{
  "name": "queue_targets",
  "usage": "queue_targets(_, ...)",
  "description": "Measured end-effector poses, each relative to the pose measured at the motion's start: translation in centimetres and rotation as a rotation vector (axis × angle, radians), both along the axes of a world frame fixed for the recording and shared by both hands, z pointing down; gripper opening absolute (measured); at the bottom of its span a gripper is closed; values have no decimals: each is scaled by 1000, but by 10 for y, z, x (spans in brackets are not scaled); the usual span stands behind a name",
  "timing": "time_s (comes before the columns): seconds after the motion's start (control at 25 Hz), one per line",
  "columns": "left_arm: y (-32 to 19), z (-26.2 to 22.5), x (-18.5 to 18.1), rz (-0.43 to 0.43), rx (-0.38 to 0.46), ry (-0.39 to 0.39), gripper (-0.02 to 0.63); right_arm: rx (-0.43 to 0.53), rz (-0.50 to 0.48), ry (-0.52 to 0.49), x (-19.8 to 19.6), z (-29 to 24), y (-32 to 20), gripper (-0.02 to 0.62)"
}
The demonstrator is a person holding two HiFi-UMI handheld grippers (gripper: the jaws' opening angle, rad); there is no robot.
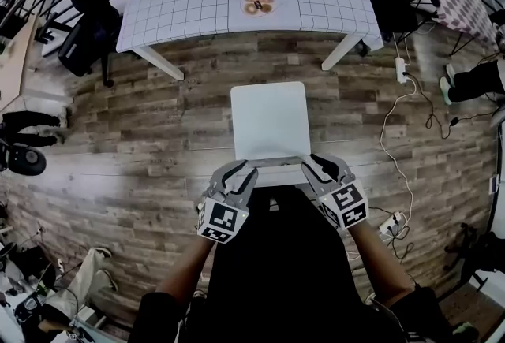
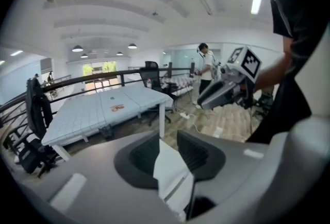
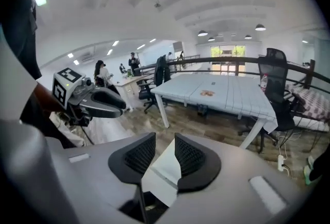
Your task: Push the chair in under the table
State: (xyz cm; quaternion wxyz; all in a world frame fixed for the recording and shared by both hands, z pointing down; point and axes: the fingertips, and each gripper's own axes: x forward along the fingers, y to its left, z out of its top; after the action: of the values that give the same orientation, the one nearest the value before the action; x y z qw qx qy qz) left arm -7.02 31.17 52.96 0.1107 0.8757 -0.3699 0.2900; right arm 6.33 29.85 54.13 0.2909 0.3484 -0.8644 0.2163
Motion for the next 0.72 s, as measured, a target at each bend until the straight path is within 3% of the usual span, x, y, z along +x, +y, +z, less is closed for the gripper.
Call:
queue_targets(0.16,13,32,19,175,-108,-50,119,-97,-156,65,-8,37,17,173)
queue_targets(0.36,37,74,40,292,-242,-55,122,-203,-258,101,-16,79,40,175)
queue_targets(0.6,67,111,58,437,-340,-157,162,-165,-469,265,-13,108,62,170)
queue_targets(0.72,73,126,62,496,-352,-210,173,-162,-557,338,-13,124,71,173)
